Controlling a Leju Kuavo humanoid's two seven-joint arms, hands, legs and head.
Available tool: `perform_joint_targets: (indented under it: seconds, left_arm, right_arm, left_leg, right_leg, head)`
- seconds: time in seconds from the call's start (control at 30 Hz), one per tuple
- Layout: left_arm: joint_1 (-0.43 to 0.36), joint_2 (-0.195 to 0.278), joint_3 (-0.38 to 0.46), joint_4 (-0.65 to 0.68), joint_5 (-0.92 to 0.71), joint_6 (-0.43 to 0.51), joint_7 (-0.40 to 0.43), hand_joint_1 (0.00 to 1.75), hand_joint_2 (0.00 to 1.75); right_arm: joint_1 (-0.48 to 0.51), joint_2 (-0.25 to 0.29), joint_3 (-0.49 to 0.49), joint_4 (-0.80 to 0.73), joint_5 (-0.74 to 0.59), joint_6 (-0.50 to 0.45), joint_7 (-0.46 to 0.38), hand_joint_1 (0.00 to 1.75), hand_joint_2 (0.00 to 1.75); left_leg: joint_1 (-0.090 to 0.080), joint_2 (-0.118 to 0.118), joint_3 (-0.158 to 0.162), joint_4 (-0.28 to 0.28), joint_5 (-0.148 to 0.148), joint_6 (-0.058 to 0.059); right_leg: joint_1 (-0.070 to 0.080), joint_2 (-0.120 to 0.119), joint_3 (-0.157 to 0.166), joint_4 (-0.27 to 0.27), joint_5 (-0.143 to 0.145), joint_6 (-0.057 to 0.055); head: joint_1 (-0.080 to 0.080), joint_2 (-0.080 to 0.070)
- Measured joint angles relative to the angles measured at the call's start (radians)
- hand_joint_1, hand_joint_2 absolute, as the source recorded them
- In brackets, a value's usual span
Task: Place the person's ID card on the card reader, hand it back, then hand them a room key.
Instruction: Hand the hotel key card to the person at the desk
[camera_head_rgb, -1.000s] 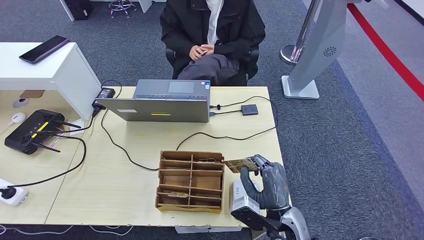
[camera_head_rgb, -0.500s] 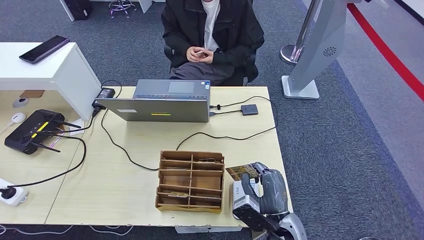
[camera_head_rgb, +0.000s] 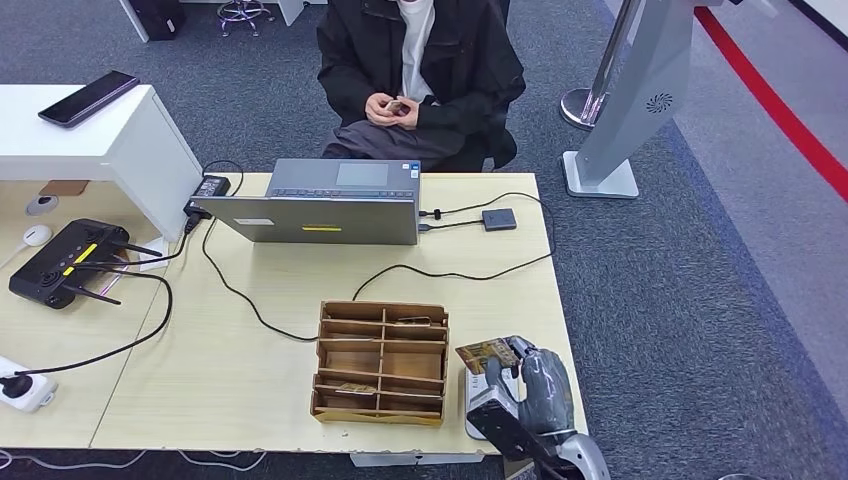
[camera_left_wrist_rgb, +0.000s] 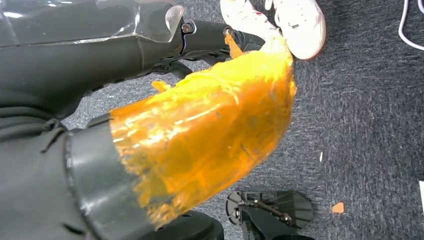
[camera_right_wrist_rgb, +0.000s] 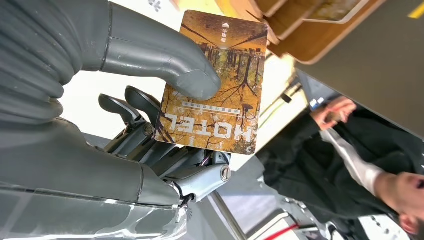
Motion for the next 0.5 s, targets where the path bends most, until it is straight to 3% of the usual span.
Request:
perform_joint_targets:
  seconds: [0.3, 0.5]
  left_arm:
    - [0.000, 0.001, 0.000, 0.000, 0.014, -0.014, 0.000, 0.00, 0.00]
    - [0.011, 0.008, 0.000, 0.000, 0.044, -0.157, 0.020, 0.00, 0.00]
  right_arm:
    - [0.003, 0.000, 0.000, 0.033, -0.024, 0.023, 0.037, 1.75, 1.75]
    - [0.004, 0.000, -0.002, 0.052, -0.029, 0.046, 0.075, 1.75, 1.75]
  left_leg:
    - [0.000, 0.000, 0.000, 0.000, 0.000, 0.000]
    - [0.000, 0.000, 0.000, 0.000, 0.000, 0.000]
  right_leg:
    - [0.000, 0.000, 0.000, 0.000, 0.000, 0.000]
    - [0.000, 0.000, 0.000, 0.000, 0.000, 0.000]
  head:
    - [0.000, 0.000]
    - [0.000, 0.000]
